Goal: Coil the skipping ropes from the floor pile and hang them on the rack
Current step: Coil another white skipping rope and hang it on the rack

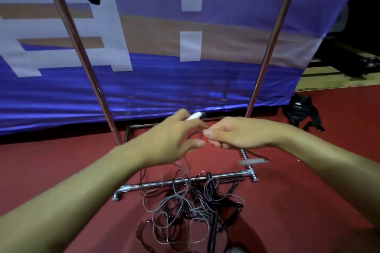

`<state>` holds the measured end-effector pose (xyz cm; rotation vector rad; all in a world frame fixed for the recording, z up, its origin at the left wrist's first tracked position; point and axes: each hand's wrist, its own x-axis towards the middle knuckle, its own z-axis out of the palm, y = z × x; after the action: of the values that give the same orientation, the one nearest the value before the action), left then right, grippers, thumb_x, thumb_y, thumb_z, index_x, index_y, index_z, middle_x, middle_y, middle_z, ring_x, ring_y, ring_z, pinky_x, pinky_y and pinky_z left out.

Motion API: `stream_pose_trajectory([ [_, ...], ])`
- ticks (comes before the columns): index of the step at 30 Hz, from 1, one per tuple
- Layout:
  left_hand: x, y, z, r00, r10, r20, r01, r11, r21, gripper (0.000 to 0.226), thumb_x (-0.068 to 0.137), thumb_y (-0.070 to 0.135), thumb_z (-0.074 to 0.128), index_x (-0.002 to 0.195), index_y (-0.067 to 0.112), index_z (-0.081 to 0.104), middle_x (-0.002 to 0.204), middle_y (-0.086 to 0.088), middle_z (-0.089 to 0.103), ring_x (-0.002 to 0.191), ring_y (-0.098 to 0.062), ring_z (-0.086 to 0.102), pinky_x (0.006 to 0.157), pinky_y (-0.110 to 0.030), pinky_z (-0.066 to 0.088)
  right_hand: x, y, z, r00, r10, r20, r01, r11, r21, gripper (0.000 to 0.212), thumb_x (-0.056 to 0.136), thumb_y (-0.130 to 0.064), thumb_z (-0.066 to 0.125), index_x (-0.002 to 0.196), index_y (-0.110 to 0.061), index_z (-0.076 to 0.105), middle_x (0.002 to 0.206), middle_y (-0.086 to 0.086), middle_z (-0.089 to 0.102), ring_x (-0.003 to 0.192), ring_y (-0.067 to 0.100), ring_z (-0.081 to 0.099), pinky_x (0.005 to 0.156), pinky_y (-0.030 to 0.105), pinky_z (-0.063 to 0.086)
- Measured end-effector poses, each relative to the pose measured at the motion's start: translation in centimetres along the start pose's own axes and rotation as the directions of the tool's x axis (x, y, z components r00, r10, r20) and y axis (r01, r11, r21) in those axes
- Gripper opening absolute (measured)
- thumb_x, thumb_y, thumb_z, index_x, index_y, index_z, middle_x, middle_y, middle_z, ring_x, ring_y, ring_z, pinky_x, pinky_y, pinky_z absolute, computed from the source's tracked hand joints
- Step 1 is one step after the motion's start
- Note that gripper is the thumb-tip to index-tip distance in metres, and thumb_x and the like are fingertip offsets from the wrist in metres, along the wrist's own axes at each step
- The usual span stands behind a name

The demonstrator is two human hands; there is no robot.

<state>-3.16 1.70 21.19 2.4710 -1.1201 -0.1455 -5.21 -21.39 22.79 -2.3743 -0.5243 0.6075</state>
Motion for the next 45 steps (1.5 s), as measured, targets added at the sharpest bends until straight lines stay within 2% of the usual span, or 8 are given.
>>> stream_pose_trajectory([
  [7,0.1,-5.8,-3.9,0.973,-0.054,-0.224,0.087,0.986,0.142,0.040,0.096,0.050,0.054,0.078,0.020,0.073,0.082,-0.003,0.049,0.076,-0.025,0.056,0.072,-0.029,0.033,-0.5,1.1,-1.0,0.992,0.117,-0.043,-0.115,0.993,0.033,0.046,0.105,-0.049,0.049,0.070,-0.020,0.054,0.060,-0.003,0.046,0.056,0.013,0.039,0.057,0.028,0.037],
  [14,-1.0,-5.6,-4.8,0.930,-0.195,-0.312,0.191,0.981,-0.045,0.008,0.099,0.024,0.066,0.103,0.030,0.067,0.078,0.012,0.063,0.064,0.006,0.057,0.065,-0.022,0.036,0.4,2.4,-0.1,0.993,0.051,-0.106,0.008,0.869,0.495,0.037,0.110,-0.035,0.042,0.078,-0.016,0.047,0.054,-0.008,0.027,0.050,0.009,0.020,0.048,0.019,0.022],
  [18,-1.5,-4.0,-5.0,0.905,-0.295,-0.306,0.193,0.927,-0.322,0.063,0.102,0.024,0.060,0.153,0.034,0.024,0.094,0.005,0.066,0.056,-0.006,0.051,0.068,-0.026,0.047,1.1,1.9,-1.1,0.951,0.178,-0.252,0.136,0.490,0.861,0.034,0.109,-0.031,0.043,0.078,-0.017,0.050,0.053,-0.006,0.020,0.044,0.007,0.015,0.048,0.024,0.013],
  [26,-0.2,2.7,-2.1,0.971,-0.229,-0.067,0.128,0.739,-0.661,0.020,0.100,0.008,0.065,0.118,0.016,0.066,0.102,-0.001,0.080,0.095,-0.013,0.073,0.092,-0.033,0.056,2.9,-3.2,-2.2,0.900,0.365,-0.238,0.319,-0.178,0.931,0.030,0.110,-0.019,0.034,0.086,-0.012,0.051,0.056,-0.005,0.028,0.044,0.010,0.023,0.045,0.023,0.025],
  [33,0.8,4.9,-1.5,0.964,-0.266,-0.005,0.149,0.557,-0.817,0.020,0.098,0.009,0.067,0.118,0.009,0.062,0.100,-0.010,0.078,0.094,-0.031,0.077,0.087,-0.046,0.063,2.9,-4.7,-1.9,0.845,0.408,-0.345,0.382,-0.008,0.924,0.029,0.110,-0.018,0.041,0.098,-0.007,0.065,0.074,0.002,0.051,0.064,0.012,0.041,0.068,0.024,0.038],
  [37,0.6,4.8,-2.8,0.975,-0.220,0.042,0.146,0.483,-0.863,0.019,0.098,0.005,0.065,0.117,0.003,0.062,0.102,-0.016,0.073,0.088,-0.031,0.075,0.080,-0.046,0.063,1.2,-3.2,-2.9,0.825,0.358,-0.437,-0.221,0.917,0.333,0.056,0.109,-0.052,0.032,0.096,-0.014,0.072,0.088,-0.002,0.070,0.083,0.015,0.063,0.092,0.037,0.048],
  [39,0.4,4.9,-3.5,0.982,-0.185,0.036,0.114,0.428,-0.896,0.022,0.098,0.005,0.064,0.119,0.000,0.060,0.101,-0.015,0.072,0.086,-0.029,0.073,0.080,-0.047,0.061,0.6,-1.1,-3.7,0.796,0.312,-0.518,-0.380,0.924,-0.027,0.064,0.104,-0.064,0.029,0.112,-0.015,0.070,0.112,-0.001,0.073,0.098,0.017,0.064,0.094,0.038,0.048],
  [45,0.4,5.1,-4.5,0.978,-0.201,-0.061,0.023,0.396,-0.918,0.028,0.096,0.008,0.065,0.123,0.002,0.060,0.105,-0.013,0.075,0.091,-0.030,0.074,0.084,-0.042,0.062,1.4,-0.8,-0.5,0.939,-0.053,-0.339,0.272,0.718,0.641,0.036,0.108,-0.050,0.039,0.115,-0.033,0.069,0.107,-0.007,0.072,0.104,0.011,0.067,0.101,0.040,0.048],
])
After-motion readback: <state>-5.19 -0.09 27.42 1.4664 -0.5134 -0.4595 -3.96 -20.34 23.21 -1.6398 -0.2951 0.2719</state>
